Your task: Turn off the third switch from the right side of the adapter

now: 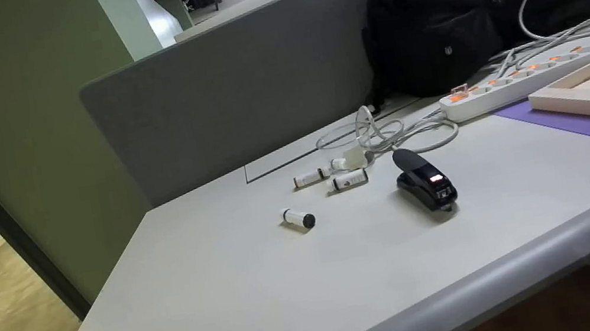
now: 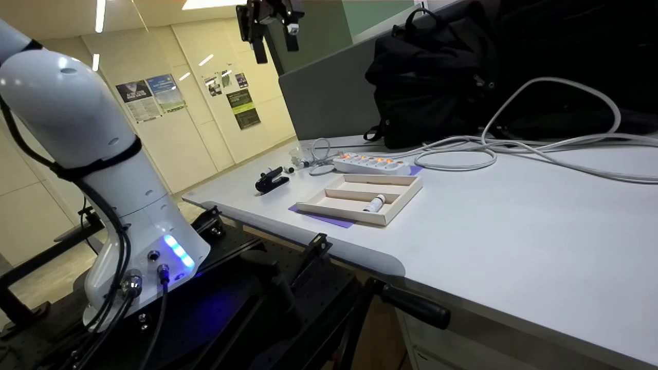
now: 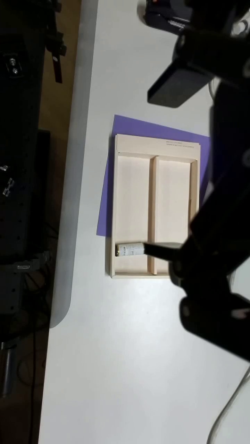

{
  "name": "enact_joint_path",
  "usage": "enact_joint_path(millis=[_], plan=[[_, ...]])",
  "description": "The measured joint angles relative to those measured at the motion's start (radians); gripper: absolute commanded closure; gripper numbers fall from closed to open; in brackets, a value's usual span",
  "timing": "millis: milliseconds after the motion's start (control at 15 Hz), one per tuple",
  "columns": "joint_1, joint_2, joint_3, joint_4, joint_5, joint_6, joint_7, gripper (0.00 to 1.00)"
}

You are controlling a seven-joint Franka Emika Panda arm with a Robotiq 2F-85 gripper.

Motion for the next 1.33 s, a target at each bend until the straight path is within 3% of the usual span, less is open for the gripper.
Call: enact_joint_path(millis=[133,333,400,467,800,1133,1267,1333], plan=[[0.0,0.001,0.0,-0.001,0.004,0.015,0.0,0.0],[0.005,0.036,-0.001,0.004,0.063,0.164,0.001,0.0],[0.011,0.062,-0.001,0.01,0.089,0.226,0.001,0.25],[0.018,0.099,-0.001,0.021,0.121,0.291,0.001,0.25],[0.073,0.388,-0.004,0.179,0.317,0.507,-0.005,0.62],[0.074,0.691,0.066,0.396,0.409,0.526,0.015,0.96],[0.062,0.783,0.1,0.455,0.396,0.526,0.052,1.0],[0.058,0.82,0.111,0.475,0.382,0.526,0.077,0.91]])
